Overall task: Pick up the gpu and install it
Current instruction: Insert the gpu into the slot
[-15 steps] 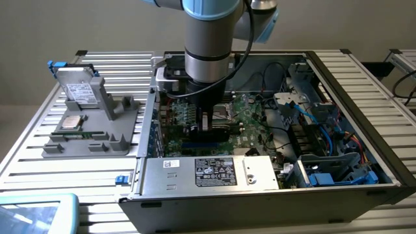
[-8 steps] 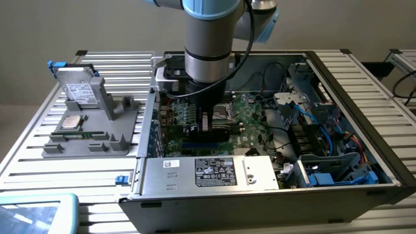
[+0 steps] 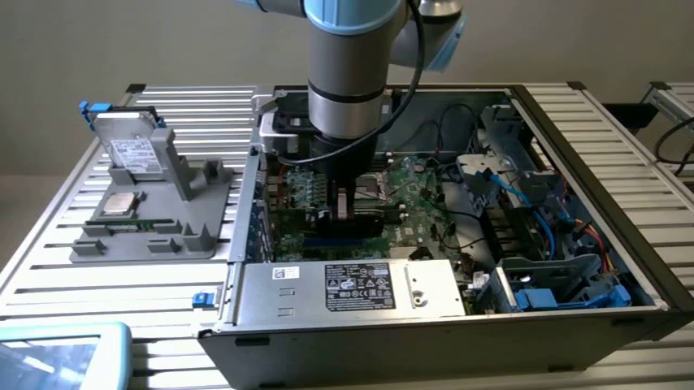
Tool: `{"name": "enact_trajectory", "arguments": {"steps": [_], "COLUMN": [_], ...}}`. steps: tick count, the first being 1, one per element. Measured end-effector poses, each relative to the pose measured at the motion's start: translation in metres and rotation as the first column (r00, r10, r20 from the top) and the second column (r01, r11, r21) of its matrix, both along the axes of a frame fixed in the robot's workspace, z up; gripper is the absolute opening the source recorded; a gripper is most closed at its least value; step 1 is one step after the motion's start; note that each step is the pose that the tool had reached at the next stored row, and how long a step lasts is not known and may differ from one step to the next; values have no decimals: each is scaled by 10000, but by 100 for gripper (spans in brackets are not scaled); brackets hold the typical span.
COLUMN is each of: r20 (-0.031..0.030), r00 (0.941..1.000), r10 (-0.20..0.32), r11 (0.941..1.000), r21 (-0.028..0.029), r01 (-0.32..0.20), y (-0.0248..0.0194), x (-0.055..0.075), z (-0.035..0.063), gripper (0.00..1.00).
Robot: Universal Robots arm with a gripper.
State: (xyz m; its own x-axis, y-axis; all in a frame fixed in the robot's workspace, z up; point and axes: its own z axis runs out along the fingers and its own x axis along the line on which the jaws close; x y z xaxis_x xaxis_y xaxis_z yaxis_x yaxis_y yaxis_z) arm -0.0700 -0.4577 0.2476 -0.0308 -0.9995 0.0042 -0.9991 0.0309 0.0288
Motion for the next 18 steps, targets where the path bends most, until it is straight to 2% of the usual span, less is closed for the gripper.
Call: {"name": "enact_trajectory", "arguments": {"steps": [10,13,18], "r20": [2,1,0], "r00": [10000,10000,10000], "r10": [-2,-1,-1], "r11": [10000,10000,10000], "r21": [1,-25,-30], "r01": [2,1,1], "y": [6,21,21], "x": [-1,0,-1], "z": [-9,-9,-10], "gripper": [27,27,27]}}
